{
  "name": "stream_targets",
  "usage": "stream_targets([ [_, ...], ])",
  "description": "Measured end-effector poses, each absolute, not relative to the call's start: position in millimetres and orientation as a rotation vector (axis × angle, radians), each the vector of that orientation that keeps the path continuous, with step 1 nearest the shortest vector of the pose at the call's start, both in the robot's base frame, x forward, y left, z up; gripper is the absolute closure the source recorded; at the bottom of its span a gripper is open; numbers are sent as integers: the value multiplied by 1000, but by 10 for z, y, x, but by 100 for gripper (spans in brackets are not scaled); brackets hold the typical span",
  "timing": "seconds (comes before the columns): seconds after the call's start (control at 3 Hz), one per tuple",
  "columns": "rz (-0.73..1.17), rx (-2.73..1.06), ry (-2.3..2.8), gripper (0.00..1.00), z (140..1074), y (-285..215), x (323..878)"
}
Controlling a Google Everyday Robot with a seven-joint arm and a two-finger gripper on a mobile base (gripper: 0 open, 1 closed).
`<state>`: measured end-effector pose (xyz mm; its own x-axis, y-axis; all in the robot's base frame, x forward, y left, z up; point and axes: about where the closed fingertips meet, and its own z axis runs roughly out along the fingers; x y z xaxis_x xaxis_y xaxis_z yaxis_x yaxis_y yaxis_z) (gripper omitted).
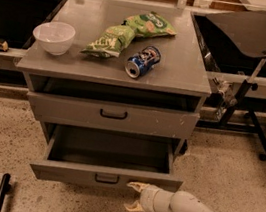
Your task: Close middle drawer
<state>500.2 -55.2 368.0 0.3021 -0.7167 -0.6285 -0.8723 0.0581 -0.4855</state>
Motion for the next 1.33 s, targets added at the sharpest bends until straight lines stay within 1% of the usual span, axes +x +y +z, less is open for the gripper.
stream_targets([
  [0.33,223,-1695,1454,0,3680,-551,5002],
  [1.0,232,-1710,1470,0,3661,-529,5000],
  [1.33,272,-1670,1588,18,3465,-560,5111],
])
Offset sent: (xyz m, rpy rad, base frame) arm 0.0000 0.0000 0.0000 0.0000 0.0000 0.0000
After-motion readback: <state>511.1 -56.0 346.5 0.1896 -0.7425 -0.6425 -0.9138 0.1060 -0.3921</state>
